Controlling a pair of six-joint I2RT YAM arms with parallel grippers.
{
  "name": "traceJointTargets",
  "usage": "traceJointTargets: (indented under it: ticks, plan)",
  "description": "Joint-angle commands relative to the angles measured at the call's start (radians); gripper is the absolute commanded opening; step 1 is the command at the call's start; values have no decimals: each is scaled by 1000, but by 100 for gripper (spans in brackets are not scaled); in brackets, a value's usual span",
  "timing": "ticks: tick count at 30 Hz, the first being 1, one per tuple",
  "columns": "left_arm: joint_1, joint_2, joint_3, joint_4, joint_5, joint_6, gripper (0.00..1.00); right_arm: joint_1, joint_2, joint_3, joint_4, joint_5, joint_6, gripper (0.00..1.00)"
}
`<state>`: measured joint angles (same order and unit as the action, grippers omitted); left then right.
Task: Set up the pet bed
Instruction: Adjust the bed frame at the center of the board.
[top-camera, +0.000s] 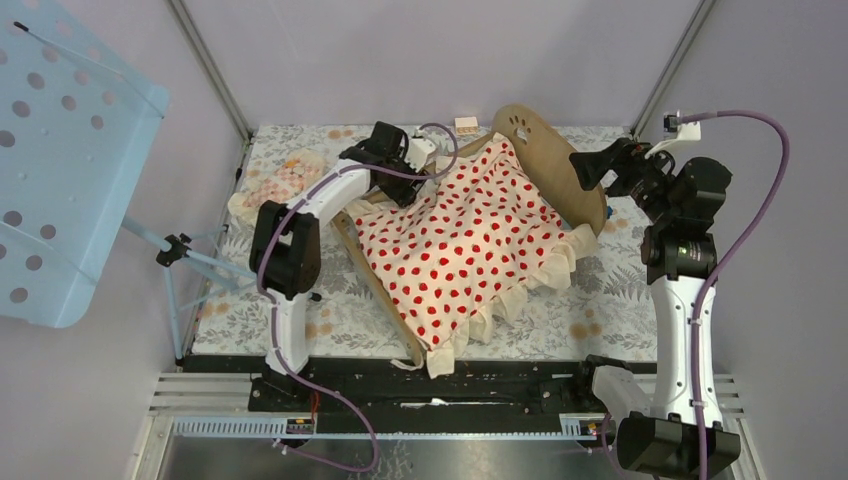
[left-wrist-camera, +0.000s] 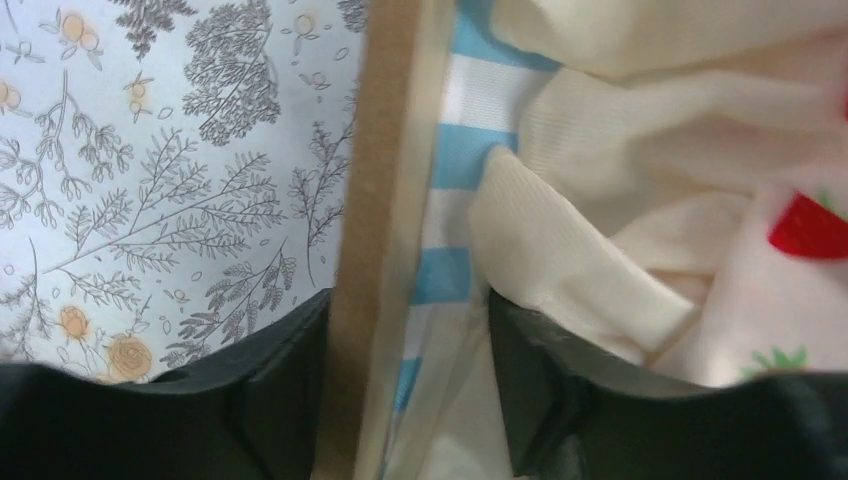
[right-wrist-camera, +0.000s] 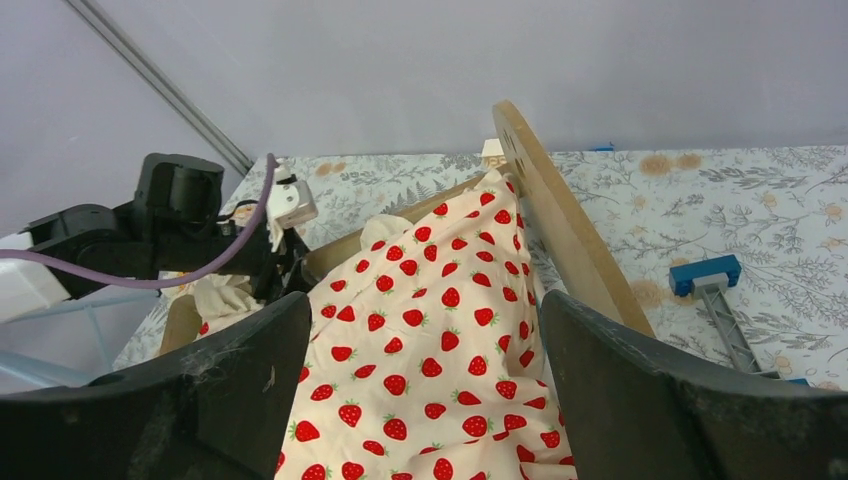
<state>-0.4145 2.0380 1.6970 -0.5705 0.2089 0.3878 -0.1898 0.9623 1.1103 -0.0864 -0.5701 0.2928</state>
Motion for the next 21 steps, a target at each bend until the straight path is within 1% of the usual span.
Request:
traceJointTargets:
  ticks: [1, 3, 5, 6, 9, 10, 12, 16, 19, 21]
  plan:
    - [3, 60, 71, -21, -97, -77, 49, 1, -21, 1, 48, -38, 28, 89]
    - [19, 65, 90, -32, -89, -101, 34, 2, -21, -9, 59, -45, 35, 87]
    - [42, 64, 105, -42, -68, -153, 4, 3, -19, -17, 68, -47, 44, 85]
    - [56, 62, 112, -46, -55, -190, 0, 3, -20, -21, 73, -49, 49, 84]
    - [101, 48, 97, -49, 51, -274, 0, 4, -19, -33, 94, -57, 67, 81]
    - [112, 44, 93, -51, 61, -303, 0, 4, -18, -42, 118, -56, 75, 80]
    - [126, 35, 85, -58, 35, -372, 0, 6, -18, -53, 127, -49, 88, 79]
    - [153, -5, 33, -50, 37, -448, 0, 10, -9, -63, 118, -37, 94, 77]
    - [190, -65, -48, 11, 55, -540, 0, 12, -13, -78, 112, -16, 92, 76]
    - [225, -110, -113, 75, 100, -598, 0, 13, -10, -84, 107, -8, 94, 75]
